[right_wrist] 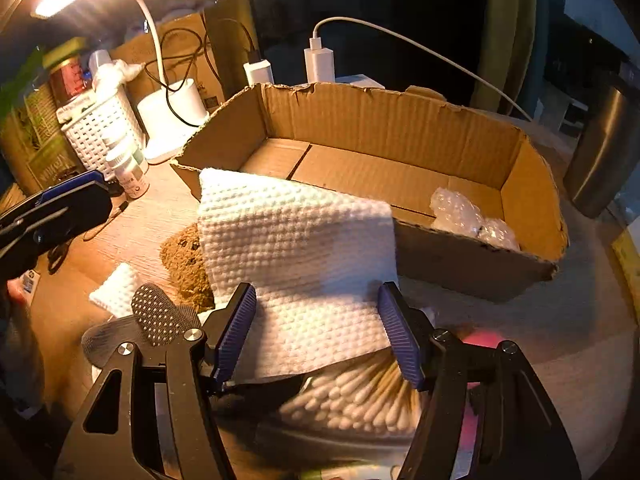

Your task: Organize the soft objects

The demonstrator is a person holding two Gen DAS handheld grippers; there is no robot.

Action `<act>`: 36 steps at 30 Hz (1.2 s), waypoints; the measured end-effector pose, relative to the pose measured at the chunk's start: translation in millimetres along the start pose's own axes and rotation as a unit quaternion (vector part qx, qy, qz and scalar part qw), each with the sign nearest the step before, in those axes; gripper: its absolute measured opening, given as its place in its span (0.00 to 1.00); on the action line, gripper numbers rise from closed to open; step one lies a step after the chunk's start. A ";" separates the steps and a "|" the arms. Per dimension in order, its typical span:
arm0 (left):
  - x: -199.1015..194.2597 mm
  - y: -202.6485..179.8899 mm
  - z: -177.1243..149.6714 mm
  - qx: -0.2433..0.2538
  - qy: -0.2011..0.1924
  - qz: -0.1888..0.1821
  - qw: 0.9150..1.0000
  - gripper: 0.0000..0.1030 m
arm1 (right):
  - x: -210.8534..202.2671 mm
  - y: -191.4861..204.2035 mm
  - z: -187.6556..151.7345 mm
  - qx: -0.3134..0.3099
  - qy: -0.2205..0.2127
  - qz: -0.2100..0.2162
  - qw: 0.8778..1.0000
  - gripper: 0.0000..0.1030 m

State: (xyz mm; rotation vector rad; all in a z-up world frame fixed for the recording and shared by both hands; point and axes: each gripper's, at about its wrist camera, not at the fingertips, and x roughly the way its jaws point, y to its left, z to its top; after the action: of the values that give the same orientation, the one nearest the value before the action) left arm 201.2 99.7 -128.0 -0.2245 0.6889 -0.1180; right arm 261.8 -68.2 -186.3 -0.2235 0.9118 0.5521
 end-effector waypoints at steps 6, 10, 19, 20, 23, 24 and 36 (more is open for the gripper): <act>7.6 7.8 -6.0 -0.007 0.016 0.000 1.000 0.71 | 6.9 7.8 -2.5 -0.024 0.001 -0.029 0.999 0.08; 4.8 8.7 -6.9 -0.006 0.016 -0.002 1.000 0.71 | 1.5 11.3 -2.4 -0.036 -0.009 -0.020 0.999 0.06; -6.8 7.0 4.1 -0.005 0.000 -0.006 1.000 0.71 | -48.7 14.6 26.5 -0.047 -0.083 -0.027 0.995 0.06; -8.1 7.1 6.4 -0.005 -0.003 -0.006 1.000 0.71 | -51.5 13.7 33.1 -0.048 -0.090 -0.028 0.994 0.06; -10.7 10.0 13.0 -0.007 -0.010 -0.002 1.000 0.71 | -50.0 8.7 49.5 -0.045 -0.104 -0.031 0.993 0.06; -11.5 11.5 15.8 -0.008 -0.013 0.000 1.000 0.71 | -46.9 6.2 55.1 -0.043 -0.105 -0.032 0.993 0.06; 4.7 14.0 18.3 -0.012 -0.003 0.019 1.000 0.71 | -8.6 -25.4 64.5 -0.003 -0.076 -0.032 0.997 0.54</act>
State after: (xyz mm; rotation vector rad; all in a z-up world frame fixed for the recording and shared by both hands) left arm 217.0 115.5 -120.7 -0.2347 0.6893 -0.0730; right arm 315.6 -66.1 -141.9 -0.2121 0.7527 0.5061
